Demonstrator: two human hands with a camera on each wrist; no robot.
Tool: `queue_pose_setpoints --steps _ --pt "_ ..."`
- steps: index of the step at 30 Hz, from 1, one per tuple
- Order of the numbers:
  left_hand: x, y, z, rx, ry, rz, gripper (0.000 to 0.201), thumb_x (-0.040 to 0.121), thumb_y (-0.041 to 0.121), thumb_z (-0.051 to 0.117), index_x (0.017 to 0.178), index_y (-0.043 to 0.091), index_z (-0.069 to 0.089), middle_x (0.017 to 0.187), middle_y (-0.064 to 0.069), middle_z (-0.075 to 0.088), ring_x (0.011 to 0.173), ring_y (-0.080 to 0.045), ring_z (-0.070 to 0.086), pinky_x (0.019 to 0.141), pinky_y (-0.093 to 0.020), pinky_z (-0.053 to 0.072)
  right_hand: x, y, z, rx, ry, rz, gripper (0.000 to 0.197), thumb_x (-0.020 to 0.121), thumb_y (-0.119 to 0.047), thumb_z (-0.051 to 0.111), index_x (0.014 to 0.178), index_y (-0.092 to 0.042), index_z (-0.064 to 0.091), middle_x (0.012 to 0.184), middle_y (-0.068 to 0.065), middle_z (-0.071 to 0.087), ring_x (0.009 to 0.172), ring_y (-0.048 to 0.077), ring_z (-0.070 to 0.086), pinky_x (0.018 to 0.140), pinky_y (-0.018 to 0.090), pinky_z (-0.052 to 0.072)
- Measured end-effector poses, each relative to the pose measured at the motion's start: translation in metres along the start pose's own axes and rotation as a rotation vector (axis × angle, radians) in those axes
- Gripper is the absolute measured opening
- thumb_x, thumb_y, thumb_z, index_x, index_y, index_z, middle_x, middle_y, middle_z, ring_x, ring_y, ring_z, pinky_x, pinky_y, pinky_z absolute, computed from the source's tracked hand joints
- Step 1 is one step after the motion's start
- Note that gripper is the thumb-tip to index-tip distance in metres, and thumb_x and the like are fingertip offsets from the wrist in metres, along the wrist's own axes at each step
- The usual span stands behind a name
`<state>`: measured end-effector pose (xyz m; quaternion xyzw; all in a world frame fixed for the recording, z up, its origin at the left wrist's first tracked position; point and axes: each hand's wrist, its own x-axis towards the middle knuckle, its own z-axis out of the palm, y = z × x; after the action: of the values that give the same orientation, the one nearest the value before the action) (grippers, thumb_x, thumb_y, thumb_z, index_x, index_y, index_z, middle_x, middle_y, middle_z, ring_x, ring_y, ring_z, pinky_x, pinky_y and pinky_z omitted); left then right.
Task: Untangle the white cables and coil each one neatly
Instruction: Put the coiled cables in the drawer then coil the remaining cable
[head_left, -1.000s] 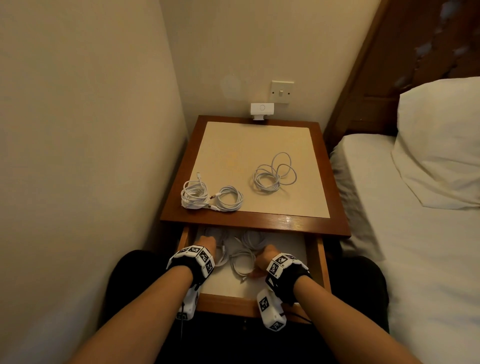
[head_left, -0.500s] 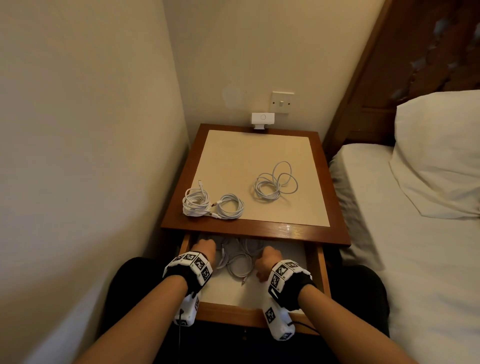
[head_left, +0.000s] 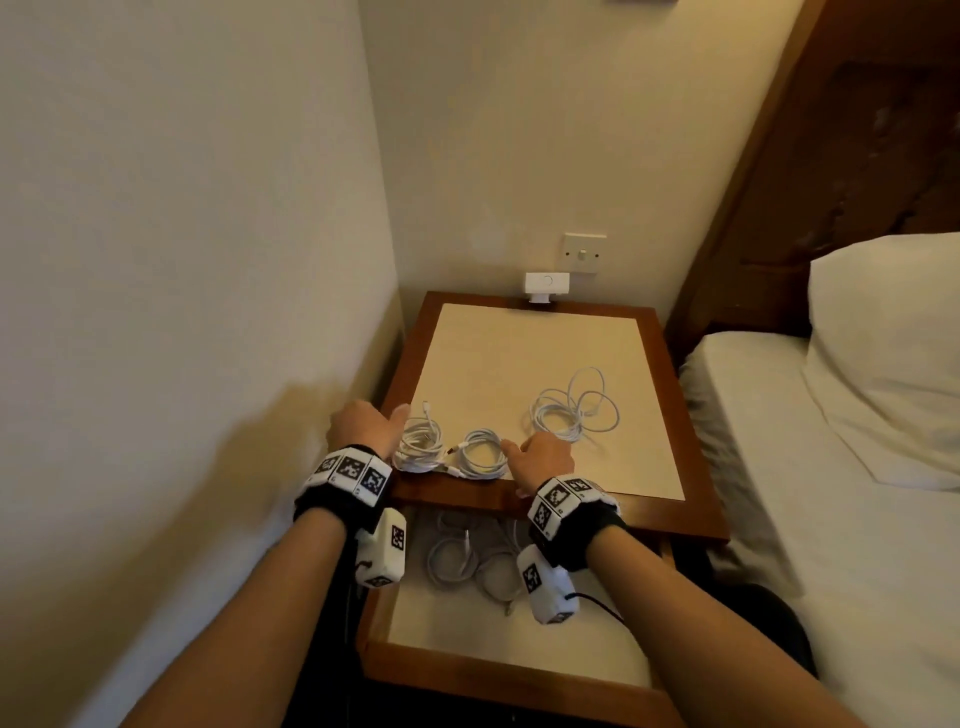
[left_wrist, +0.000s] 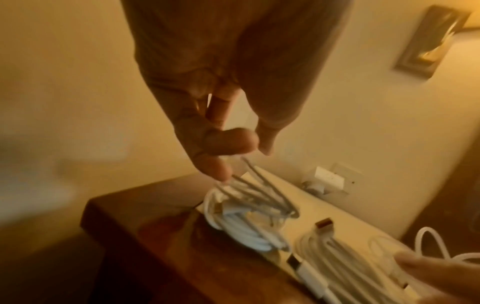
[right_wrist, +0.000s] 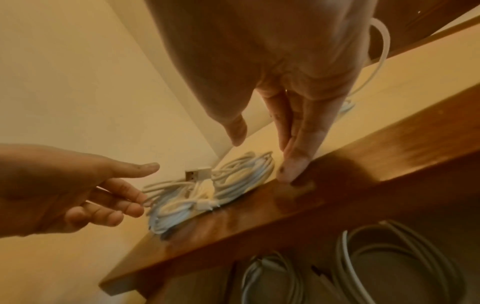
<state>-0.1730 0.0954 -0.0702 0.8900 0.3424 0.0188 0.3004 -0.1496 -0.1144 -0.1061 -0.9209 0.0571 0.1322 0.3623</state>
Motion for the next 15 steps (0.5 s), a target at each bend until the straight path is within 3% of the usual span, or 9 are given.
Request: queue_pose_setpoints --steps 2,5,8,11,13,15 --pt "0.011 -0.004 0.012 0.032 -0.088 -0.051 0.064 0.079 0.065 0.062 0.084 0.002 0.071 0.086 -0.014 0.072 0.082 -0.032 0.07 0.075 -0.038 0.057 0.005 -0.004 0.005 -0.048 -0.016 0.041 0.055 0.094 -0.047 0.056 0.056 -0.012 0.039 0.053 0.004 0.042 0.046 0.019 0.045 0.043 0.024 0.031" --pt "0.018 -0.007 0.022 -0.012 -0.162 -0.085 0.055 0.074 0.056 0.072 0.08 0.001 0.071 0.08 -0.014 0.071 0.074 -0.028 0.07 0.065 -0.032 0.056 0.008 -0.008 0.008 -0.071 -0.006 0.074 0.053 0.09 -0.048 0.063 0.058 -0.013 0.038 0.054 0.003 0.04 0.046 0.016 0.038 0.041 0.025 0.025" --pt "0.025 -0.012 0.03 0.003 -0.162 -0.113 0.041 0.073 0.044 0.074 0.083 0.004 0.073 0.086 -0.015 0.072 0.075 -0.028 0.07 0.068 -0.033 0.057 0.015 -0.006 0.012 -0.052 -0.011 0.101 0.045 0.088 -0.038 0.068 0.061 -0.01 0.044 0.059 0.005 0.048 0.049 0.017 0.045 0.043 0.026 0.036" --pt "0.02 -0.009 0.026 -0.018 -0.101 -0.089 0.032 0.075 0.037 0.071 0.086 0.008 0.074 0.094 -0.015 0.071 0.082 -0.032 0.067 0.07 -0.034 0.055 0.02 -0.004 0.011 0.021 -0.02 0.112 0.035 0.086 -0.031 0.068 0.073 0.001 0.063 0.076 0.016 0.069 0.064 0.027 0.064 0.062 0.035 0.056" --pt "0.017 -0.006 0.023 -0.053 -0.062 -0.073 0.027 0.08 0.032 0.072 0.089 0.007 0.075 0.095 -0.015 0.071 0.084 -0.033 0.063 0.068 -0.031 0.046 0.021 -0.001 0.011 0.073 -0.004 0.107 0.039 0.084 -0.033 0.068 0.081 0.005 0.069 0.08 0.019 0.072 0.069 0.029 0.069 0.066 0.037 0.06" --pt "0.016 -0.003 0.021 -0.091 -0.032 -0.059 0.024 0.081 0.029 0.072 0.09 0.007 0.077 0.093 -0.013 0.073 0.084 -0.032 0.065 0.07 -0.031 0.049 0.019 0.001 0.009 0.106 0.015 0.094 0.039 0.082 -0.033 0.068 0.077 0.006 0.07 0.077 0.022 0.072 0.063 0.029 0.067 0.066 0.039 0.061"
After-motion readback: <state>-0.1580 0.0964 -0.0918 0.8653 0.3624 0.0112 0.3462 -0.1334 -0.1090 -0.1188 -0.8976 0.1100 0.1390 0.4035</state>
